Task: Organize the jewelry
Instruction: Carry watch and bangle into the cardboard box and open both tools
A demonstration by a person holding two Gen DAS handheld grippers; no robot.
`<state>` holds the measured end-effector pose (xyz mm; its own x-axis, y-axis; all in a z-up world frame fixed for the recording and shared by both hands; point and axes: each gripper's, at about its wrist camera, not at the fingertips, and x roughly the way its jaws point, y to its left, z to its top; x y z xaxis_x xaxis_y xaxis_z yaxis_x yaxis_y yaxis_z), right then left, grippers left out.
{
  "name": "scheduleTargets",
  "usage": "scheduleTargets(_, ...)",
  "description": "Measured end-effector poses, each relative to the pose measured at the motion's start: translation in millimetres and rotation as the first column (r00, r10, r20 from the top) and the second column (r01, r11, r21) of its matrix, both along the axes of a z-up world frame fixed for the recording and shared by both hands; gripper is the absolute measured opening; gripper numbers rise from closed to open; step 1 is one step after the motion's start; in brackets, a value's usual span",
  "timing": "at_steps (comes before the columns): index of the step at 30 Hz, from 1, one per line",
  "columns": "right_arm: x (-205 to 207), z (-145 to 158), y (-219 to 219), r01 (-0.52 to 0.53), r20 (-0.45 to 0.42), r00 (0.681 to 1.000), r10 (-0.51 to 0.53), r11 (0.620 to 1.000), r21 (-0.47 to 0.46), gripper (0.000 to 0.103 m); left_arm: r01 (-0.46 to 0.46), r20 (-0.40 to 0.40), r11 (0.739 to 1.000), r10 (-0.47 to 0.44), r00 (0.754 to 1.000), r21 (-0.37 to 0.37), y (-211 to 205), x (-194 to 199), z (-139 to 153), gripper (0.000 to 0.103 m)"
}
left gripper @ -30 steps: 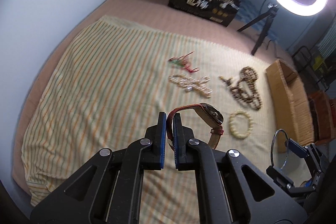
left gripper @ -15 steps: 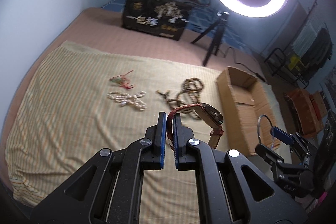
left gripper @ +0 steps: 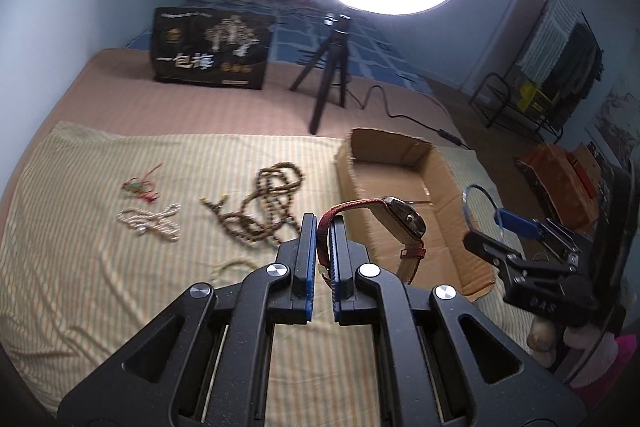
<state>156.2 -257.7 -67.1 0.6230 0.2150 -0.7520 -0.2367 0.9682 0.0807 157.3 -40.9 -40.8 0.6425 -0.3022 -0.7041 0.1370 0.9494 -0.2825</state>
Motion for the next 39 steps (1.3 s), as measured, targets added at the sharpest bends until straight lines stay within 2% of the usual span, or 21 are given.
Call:
scheduleTargets(7,33.6,-10.1,-26.6,0.044,-0.055,0.998,-0.042,0.998,0.033,0.07,0.063,-0.007,0.998,-0.063,0.998,0.023,-44.0,13.0,-10.1,0.004)
scheduleTargets(12,56.7,-22.6,-40.5,0.086,-0.098,0.992,-0.079,0.994,0.069,0.07,0.093,-0.042,0.995,-0.092,0.995,0.033,-65.8,22.5,-24.9,0.004)
scheduleTargets(15,66.2,-29.8,-39.2,0.086,-0.113,0.99,-0.079,0.995,0.057,0.07,0.101,-0.06,0.994,-0.099,0.993,0.035,-74.4,27.6,-32.6,0.004)
scheduleTargets(24,84.7,-44.1,-35.4,0.102,-0.144,0.985,-0.095,0.994,0.044,0.071,0.126,-0.096,0.992,-0.124,0.988,0.023,-88.2,35.3,-48.9,0.004)
scheduleTargets(26,87.6,-46.3,-35.8,0.116,-0.153,0.982,-0.109,0.992,0.038,0.071,0.135,-0.108,0.991,-0.132,0.985,0.024,-89.7,36.8,-51.5,0.01)
scheduleTargets(29,90.6,-48.7,-36.4,0.126,-0.167,0.979,-0.117,0.991,0.042,0.073,0.144,-0.104,0.989,-0.14,0.985,0.028,-90.7,36.8,-50.9,0.011)
scheduleTargets(39,83.1,-37.8,-39.2,0.155,-0.131,0.98,-0.148,0.987,0.045,0.073,0.122,-0.083,0.992,-0.118,0.989,0.034,-77.3,28.6,-42.5,0.011)
